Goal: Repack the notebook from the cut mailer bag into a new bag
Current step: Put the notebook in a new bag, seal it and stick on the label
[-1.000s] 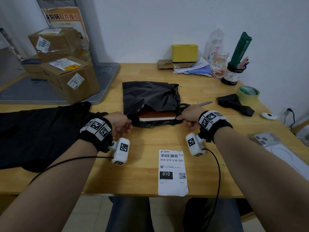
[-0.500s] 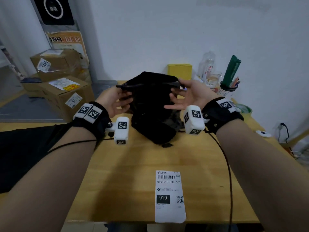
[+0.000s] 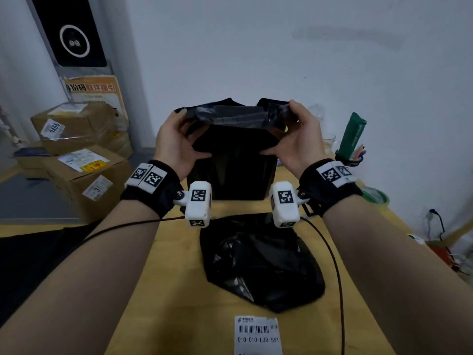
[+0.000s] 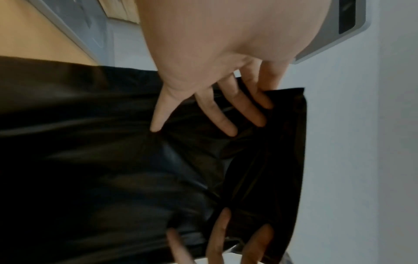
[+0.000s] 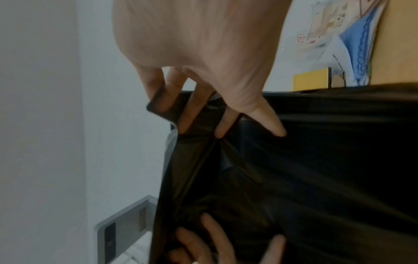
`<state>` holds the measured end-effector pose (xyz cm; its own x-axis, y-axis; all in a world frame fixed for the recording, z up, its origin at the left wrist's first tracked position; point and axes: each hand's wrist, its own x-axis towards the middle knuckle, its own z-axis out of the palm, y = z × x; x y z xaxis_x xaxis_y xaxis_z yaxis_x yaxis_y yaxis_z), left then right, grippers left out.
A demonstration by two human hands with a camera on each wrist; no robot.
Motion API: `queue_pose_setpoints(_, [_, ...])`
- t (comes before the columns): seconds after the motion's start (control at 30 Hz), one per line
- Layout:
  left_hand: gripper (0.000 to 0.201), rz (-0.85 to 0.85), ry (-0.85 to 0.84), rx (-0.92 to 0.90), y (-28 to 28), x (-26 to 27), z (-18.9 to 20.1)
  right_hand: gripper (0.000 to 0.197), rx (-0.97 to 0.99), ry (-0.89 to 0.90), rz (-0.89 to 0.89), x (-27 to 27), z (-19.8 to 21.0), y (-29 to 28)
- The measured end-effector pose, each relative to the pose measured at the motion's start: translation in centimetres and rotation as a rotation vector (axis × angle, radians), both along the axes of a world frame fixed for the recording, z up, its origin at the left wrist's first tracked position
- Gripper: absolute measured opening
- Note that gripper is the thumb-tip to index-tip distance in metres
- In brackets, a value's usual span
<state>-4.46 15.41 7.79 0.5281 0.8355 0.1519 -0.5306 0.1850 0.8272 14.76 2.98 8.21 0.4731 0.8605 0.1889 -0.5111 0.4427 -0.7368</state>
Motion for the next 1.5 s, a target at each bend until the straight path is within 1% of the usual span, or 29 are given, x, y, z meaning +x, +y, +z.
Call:
queue_pose_setpoints(0.07, [0.010, 0.018, -0.001, 0.006, 0.5, 0.6, -0.2, 0.028, 0.024, 0.039, -0.052, 0.3, -0.4, 0.4])
queue_pose_setpoints(0.13, [0.007, 0.016, 0.024, 0.011, 0.7, 1.0, -0.8, 0.025, 0.025, 0.080, -0.072, 0.7, -1.3, 0.7])
queue_pose_setpoints(0.2, [0.009, 0.008, 0.067, -0.011, 0.5, 1.1, -2.1, 0.020, -0.003, 0.102, -0.054, 1.0, -2.7, 0.6])
queue_pose_setpoints(0.33, [0.023, -0.033, 0.104, -0.112, -1.4, 0.4, -5.0, 0.016, -0.077, 0.093, -0.003, 0.8, -5.5, -0.7])
queue_pose_setpoints(0.4, [0.024, -0.045, 0.098, -0.151, -2.5, -0.4, -5.9, 0.016, -0.090, 0.091, 0.002, 0.4, -6.3, -1.9])
queue_pose_setpoints(0.47, [0.020, -0.039, 0.122, -0.163, -3.5, -1.1, -6.5, 0.011, -0.135, 0.069, -0.009, 0.1, -6.8, -3.2])
queue_pose_setpoints(0.53, [0.016, -0.025, 0.183, -0.158, -4.8, -2.1, -7.3, 0.009, -0.231, 0.019, -0.035, -0.3, -7.2, -4.6])
queue_pose_setpoints(0.6, [0.013, -0.013, 0.248, -0.165, -6.0, -3.0, -8.4, 0.013, -0.348, -0.053, -0.049, -0.6, -7.6, -6.0])
queue_pose_setpoints(0.7, [0.010, -0.029, 0.353, -0.208, -7.6, -4.7, -10.8, 0.018, -0.576, -0.144, -0.010, -0.9, -8.8, -8.5])
queue_pose_setpoints(0.77, [0.017, -0.053, 0.435, -0.238, -8.7, -5.8, -12.5, 0.014, -0.719, -0.162, 0.028, -1.3, -10.0, -10.4])
queue_pose_setpoints(0.87, [0.027, -0.090, 0.612, -0.224, -10.3, -7.7, -14.4, 0.010, -0.871, -0.217, 0.002, -2.3, -11.7, -12.7])
queue_pose_setpoints(0.93, [0.025, -0.115, 0.721, -0.220, -11.0, -8.9, -15.2, 0.015, -0.883, -0.256, -0.031, -2.8, -12.5, -13.7])
queue_pose_setpoints(1.0, [0.023, -0.132, 0.808, -0.212, -11.3, -10.1, -15.3, 0.019, -0.859, -0.291, -0.067, -3.1, -12.3, -14.2])
queue_pose_setpoints(1.13, [0.027, -0.139, 0.944, -0.154, -11.4, -11.9, -14.9, 0.013, -0.803, -0.407, -0.118, -4.8, -9.7, -14.2])
queue_pose_setpoints(1.23, [0.027, -0.123, 1.002, -0.121, -11.6, -12.4, -14.6, 0.023, -0.797, -0.551, -0.030, -6.5, -8.3, -13.1])
queue_pose_setpoints(1.3, [0.032, -0.119, 1.027, -0.106, -11.5, -12.4, -14.6, 0.027, -0.826, -0.639, 0.065, -7.9, -8.1, -12.2])
queue_pose_setpoints(1.43, [0.038, -0.151, 1.062, -0.087, -11.4, -11.8, -14.7, 0.032, -0.952, -0.826, 0.326, -10.0, -9.3, -10.1])
queue_pose_setpoints(1.5, [0.039, -0.187, 1.088, -0.077, -11.4, -11.1, -14.7, 0.033, -1.011, -0.939, 0.397, -10.8, -10.2, -8.9])
